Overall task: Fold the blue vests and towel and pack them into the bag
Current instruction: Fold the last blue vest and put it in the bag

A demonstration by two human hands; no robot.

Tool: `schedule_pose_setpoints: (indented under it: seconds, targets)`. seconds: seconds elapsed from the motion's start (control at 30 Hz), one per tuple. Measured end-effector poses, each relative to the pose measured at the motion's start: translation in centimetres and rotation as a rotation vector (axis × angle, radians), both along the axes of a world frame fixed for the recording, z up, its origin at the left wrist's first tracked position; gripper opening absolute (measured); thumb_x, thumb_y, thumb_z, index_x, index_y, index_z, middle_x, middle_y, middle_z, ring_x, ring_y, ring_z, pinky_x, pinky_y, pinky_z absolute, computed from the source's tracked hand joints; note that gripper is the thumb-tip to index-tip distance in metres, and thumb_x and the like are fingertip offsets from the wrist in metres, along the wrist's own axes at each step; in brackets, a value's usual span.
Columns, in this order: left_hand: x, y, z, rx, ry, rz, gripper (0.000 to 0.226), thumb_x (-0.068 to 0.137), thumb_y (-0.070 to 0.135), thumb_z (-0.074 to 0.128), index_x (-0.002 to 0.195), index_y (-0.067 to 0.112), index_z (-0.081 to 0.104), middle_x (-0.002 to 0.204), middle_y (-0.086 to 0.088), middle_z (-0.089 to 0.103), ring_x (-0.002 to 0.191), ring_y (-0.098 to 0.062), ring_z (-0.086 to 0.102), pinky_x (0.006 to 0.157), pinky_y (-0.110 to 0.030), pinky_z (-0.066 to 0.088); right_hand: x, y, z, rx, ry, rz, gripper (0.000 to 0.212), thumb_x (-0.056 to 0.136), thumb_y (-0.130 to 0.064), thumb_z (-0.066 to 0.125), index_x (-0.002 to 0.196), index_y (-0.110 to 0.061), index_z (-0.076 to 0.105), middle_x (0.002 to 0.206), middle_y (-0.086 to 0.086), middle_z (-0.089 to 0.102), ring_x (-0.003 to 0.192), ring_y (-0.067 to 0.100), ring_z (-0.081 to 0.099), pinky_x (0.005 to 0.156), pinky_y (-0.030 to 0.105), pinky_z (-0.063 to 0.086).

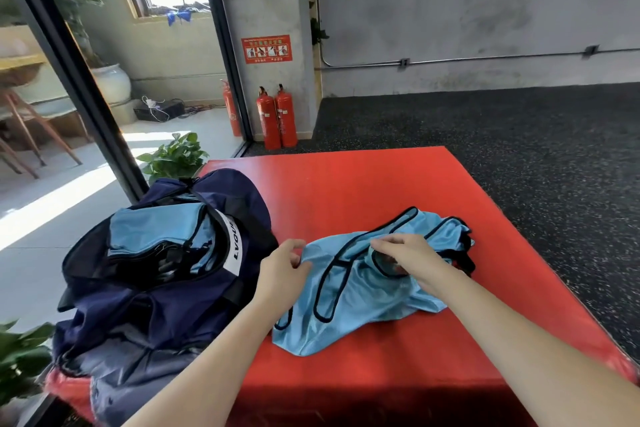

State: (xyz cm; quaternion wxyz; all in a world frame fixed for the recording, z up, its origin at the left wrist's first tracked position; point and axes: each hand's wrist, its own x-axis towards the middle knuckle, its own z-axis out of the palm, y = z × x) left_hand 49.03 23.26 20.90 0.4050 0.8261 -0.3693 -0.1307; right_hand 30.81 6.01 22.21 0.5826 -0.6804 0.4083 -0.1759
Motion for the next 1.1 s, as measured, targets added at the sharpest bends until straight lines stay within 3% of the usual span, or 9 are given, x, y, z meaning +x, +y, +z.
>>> schedule_pose_setpoints:
  seconds: [0.13,0.27,0.4,0.5,0.6,0.67,0.77,0.97,1.1]
  targets:
    - [-0.8,0.4,1.1,-0.117,0.128,0.026,0.038,0.091,0.022,0.068,0.125,0.032,0.058,0.088,0.001,0.069,0.072,-0.007,0.06,0.059,-0.012,0.042,-0.5,0.4,0.4,0.037,-0.099,-0.016,0.02,0.088,-0.031,0.077,0.103,-0.019,0.074,0.106,0.003,0.074,0.098,0.017,0.069,0.09,0.036,0.056]
    - [-1.3,1.4,1.2,0.008,0.281,-0.037,0.056,0.077,0.025,0.081,0.126,0.038,0.057,0.111,0.005,0.066,0.09,-0.007,0.063,0.07,-0.017,0.049,-1.4,1.2,1.5,0.115,-0.117,0.054,0.023,0.09,-0.034,0.075,0.108,-0.021,0.073,0.106,0.003,0.072,0.092,0.016,0.068,0.074,0.029,0.049]
    - [-2.6,2.8,1.8,0.079,0.26,-0.123,0.046,0.076,0.016,0.079,0.118,0.034,0.068,0.092,0.009,0.059,0.069,0.001,0.051,0.057,-0.01,0.044,-2.2,2.6,0.9,-0.024,0.103,0.196,0.027,0.09,-0.052,0.068,0.107,-0.032,0.073,0.128,0.005,0.067,0.115,0.021,0.061,0.099,0.035,0.047]
    - [-3.8,3.3,3.8,-0.069,0.207,-0.099,0.031,0.077,0.018,0.072,0.094,0.043,0.076,0.074,-0.001,0.064,0.062,-0.009,0.049,0.061,-0.024,0.044,-2.9,3.4,1.7,-0.079,0.084,0.164,0.058,0.092,-0.054,0.064,0.125,-0.005,0.065,0.139,0.021,0.054,0.13,0.034,0.051,0.112,0.046,0.038]
    - [-4.8,3.5,7.6,-0.179,0.133,-0.145,0.034,0.083,0.014,0.068,0.087,0.046,0.077,0.078,0.019,0.072,0.068,-0.005,0.059,0.072,-0.024,0.049,-4.0,3.8,4.6,-0.137,-0.003,0.073,0.045,0.094,-0.05,0.064,0.121,-0.015,0.07,0.131,0.012,0.065,0.118,0.028,0.06,0.093,0.042,0.052]
    - [-5.5,3.5,11.1,-0.263,0.09,-0.188,0.035,0.086,0.01,0.067,0.094,0.043,0.077,0.091,0.027,0.072,0.083,0.004,0.065,0.081,-0.018,0.051,-4.9,3.8,7.6,-0.185,-0.108,0.006,0.024,0.095,-0.04,0.066,0.112,-0.025,0.073,0.117,-0.01,0.068,0.107,0.008,0.06,0.074,0.027,0.049]
    - [-6.5,3.4,17.0,-0.385,0.026,-0.221,0.038,0.088,0.01,0.067,0.105,0.043,0.075,0.105,0.025,0.071,0.097,-0.003,0.067,0.09,-0.027,0.056,-6.6,3.3,13.2,-0.3,-0.228,-0.107,0.018,0.095,-0.026,0.068,0.11,-0.019,0.075,0.094,-0.009,0.07,0.076,0.006,0.059,0.058,0.021,0.043]
    - [-8.7,4.5,30.1,-0.542,-0.193,-0.287,0.05,0.089,0.01,0.065,0.117,0.052,0.066,0.113,0.009,0.069,0.08,-0.026,0.067,0.082,-0.043,0.061,-11.4,4.6,27.0,-0.45,-0.461,-0.204,0.017,0.095,-0.017,0.067,0.111,-0.013,0.073,0.082,0.01,0.064,0.073,0.022,0.053,0.054,0.026,0.041]
    - [-9.7,6.3,38.2,-0.63,-0.328,-0.297,0.052,0.09,0.009,0.065,0.119,0.052,0.063,0.078,-0.005,0.059,0.055,-0.018,0.043,0.053,-0.038,0.048,-14.6,7.0,35.4,-0.598,-0.552,-0.229,0.014,0.096,-0.018,0.066,0.108,-0.018,0.073,0.087,0.004,0.068,0.076,0.013,0.059,0.059,0.024,0.049]
